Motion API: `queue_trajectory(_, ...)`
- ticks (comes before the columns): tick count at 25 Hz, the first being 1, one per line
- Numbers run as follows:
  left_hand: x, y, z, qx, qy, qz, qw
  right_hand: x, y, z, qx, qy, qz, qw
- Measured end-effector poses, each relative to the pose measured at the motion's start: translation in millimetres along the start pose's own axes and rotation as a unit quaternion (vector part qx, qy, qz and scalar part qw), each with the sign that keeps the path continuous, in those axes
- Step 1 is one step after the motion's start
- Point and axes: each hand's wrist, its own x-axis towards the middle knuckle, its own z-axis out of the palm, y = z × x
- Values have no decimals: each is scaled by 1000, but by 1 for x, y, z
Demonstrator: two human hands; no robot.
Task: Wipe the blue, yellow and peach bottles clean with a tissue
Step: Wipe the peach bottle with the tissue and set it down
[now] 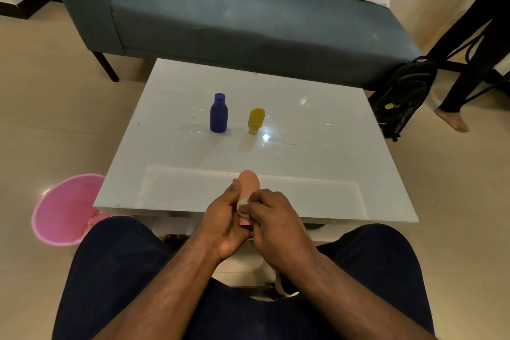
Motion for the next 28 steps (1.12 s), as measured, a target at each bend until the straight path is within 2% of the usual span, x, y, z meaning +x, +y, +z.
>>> queue_trajectory(2, 3, 0, -2, -9, 6, -5, 1000, -1, 9, -2, 13, 6, -2, 1000)
queue_trajectory(5, 3, -3, 0, -17, 11, -7, 1000, 10, 18, -3, 19, 44, 56, 997)
queue_trajectory(10, 3, 0, -2, -37, 12, 4, 999, -7, 3, 3, 2, 1, -17, 1000)
queue_trajectory(14, 5, 1, -3, -35, 9, 9, 999, 3, 13, 3, 29, 71, 39, 996)
queue_trajectory(18, 5, 3, -5, -71, 19, 7, 997, -12, -4, 8, 18, 27, -23, 999)
queue_trajectory(23, 5, 1, -2, -51, 4, 2, 999, 17, 17, 6, 34, 80, 63, 994)
queue_trajectory(28, 7, 2, -5, -49, 14, 2, 999, -2, 5, 9, 30, 47, 21, 998)
